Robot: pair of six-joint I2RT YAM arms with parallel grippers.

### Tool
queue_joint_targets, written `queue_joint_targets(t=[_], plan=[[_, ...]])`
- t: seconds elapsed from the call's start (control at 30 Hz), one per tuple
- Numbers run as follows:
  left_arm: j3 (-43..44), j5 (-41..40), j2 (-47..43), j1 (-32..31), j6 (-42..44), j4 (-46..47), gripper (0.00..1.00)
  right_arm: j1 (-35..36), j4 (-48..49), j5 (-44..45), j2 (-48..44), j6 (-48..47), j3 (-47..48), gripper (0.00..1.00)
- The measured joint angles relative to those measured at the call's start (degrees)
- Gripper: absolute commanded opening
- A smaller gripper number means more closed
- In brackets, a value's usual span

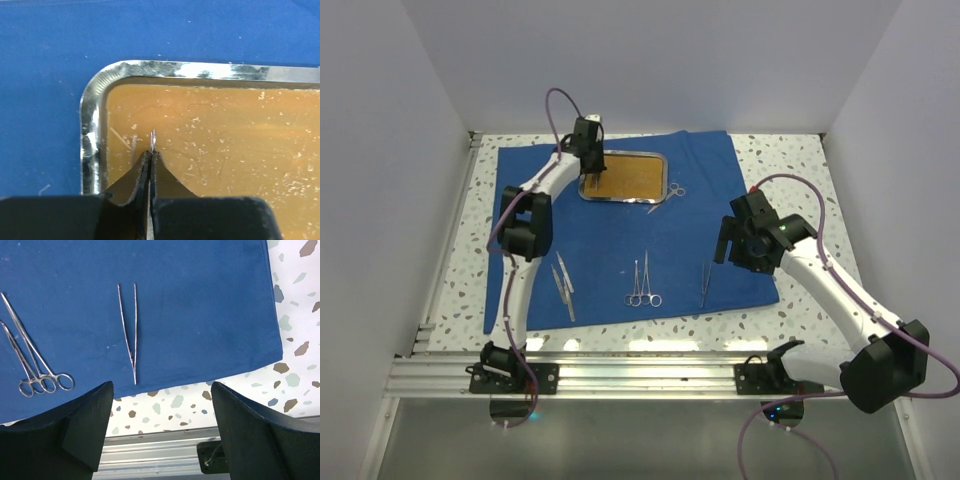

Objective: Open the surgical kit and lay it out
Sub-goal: Pick up the medical item from the container, then place the medical item in the surgical kit.

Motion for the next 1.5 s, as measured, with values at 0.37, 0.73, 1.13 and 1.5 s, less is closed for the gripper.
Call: queue_joint_targets(t=[0.37, 0.73, 1.13, 1.5], plan=[[0.61, -1.20, -0.02, -1.57, -0.79, -1.44, 0.00, 0.00, 0.00, 0.00, -1.68, -0.31, -0.70, 0.83], [-2.54, -2.19, -9.94, -3.98, -4.61, -2.73, 0.00, 0.00, 0.87, -0.20, -3.48, -1.70, -1.20, 0.82], [-14.29, -1.97, -25.83, -12.63, -11.89, -3.69, 0.00, 0.00, 1.86, -1.31, -12.50, -3.96, -7.04, 0.83], [-27.82, -6.47, -28.74, -39.12, -23.91, -5.27, 0.00, 0.00, -3.04, 4.33, -18.88, -4.61, -1.03, 0.84]])
